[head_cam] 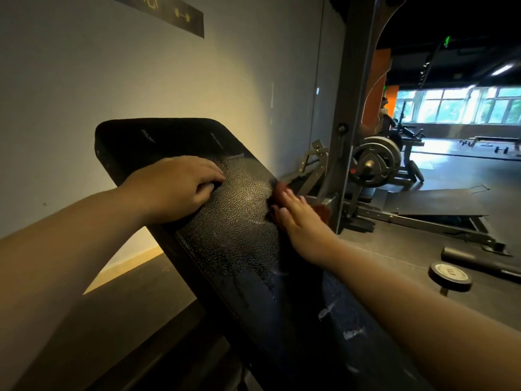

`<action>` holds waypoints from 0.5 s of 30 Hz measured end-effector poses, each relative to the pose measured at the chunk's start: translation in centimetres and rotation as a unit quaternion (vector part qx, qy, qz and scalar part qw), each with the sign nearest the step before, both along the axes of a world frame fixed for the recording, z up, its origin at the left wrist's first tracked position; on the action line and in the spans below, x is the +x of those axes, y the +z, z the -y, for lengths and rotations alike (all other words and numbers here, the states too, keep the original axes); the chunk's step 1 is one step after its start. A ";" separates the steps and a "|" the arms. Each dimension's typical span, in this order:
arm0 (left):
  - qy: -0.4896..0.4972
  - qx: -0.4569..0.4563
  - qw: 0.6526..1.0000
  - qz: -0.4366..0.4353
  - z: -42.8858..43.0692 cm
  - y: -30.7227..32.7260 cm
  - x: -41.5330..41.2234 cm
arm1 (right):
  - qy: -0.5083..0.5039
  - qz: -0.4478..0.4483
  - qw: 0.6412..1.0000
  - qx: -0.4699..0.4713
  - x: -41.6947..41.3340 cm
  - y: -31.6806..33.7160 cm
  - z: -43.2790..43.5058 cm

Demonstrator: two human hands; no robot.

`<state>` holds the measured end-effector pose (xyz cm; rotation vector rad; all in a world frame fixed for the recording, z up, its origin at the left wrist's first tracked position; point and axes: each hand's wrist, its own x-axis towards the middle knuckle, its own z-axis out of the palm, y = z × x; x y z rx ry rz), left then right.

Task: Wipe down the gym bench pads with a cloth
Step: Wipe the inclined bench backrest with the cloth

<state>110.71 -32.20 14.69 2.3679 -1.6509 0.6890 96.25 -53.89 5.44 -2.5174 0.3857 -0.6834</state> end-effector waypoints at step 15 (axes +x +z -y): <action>0.094 0.109 0.988 0.061 2.6 -2.0 -2.9 | 0.061 0.012 0.997 -0.039 -3.5 -1.6 -5.3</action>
